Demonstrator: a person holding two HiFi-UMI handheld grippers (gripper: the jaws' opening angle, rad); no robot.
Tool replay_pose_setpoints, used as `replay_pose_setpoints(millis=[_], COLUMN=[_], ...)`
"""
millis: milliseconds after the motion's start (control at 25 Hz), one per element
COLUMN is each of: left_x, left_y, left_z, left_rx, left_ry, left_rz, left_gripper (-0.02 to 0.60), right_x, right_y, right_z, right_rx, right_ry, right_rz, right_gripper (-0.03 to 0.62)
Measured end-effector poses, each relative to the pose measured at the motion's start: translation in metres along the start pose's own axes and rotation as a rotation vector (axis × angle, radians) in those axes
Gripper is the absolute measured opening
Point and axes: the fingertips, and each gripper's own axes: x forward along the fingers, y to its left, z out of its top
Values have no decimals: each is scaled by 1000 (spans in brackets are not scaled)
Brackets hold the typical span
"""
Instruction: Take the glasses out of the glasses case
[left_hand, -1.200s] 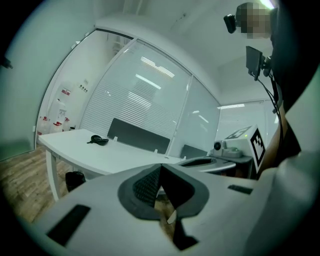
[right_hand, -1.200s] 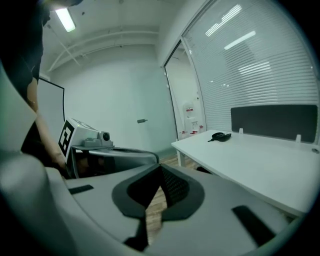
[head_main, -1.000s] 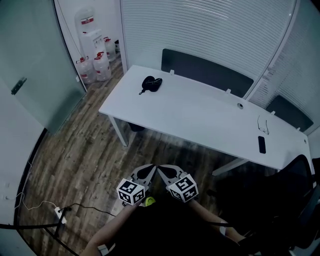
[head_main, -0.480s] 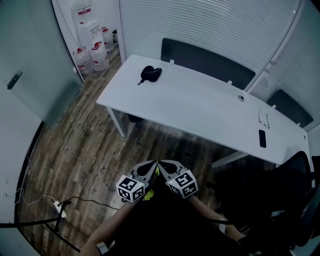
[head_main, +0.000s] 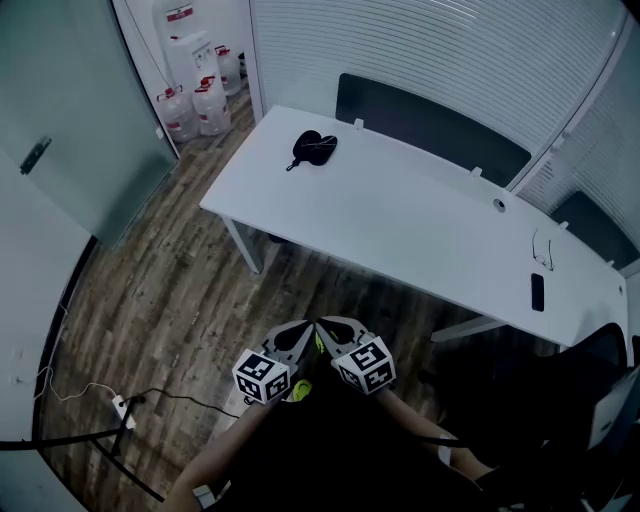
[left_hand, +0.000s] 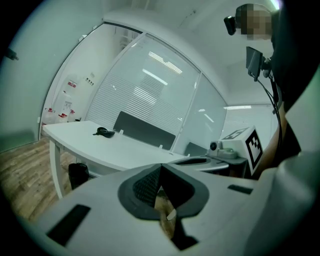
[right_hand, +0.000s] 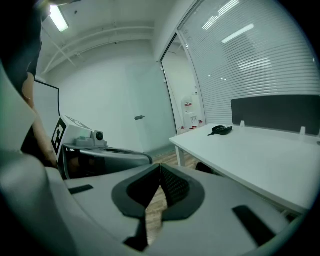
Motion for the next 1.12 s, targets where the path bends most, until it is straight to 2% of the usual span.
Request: replay_pose_setpoints(millis=[640, 1120], left_x=[73, 116], left_y=[54, 96], left_z=[37, 64], left_rx=[-58, -73], left_ry=[7, -1], left_rz=[32, 83], left_gripper=[6, 6], right_x=[44, 80], right_y=[-81, -129], right_z=[37, 66], right_rx=[28, 5], right_ry=[14, 27], right_rz=[8, 64], right_gripper=[16, 17])
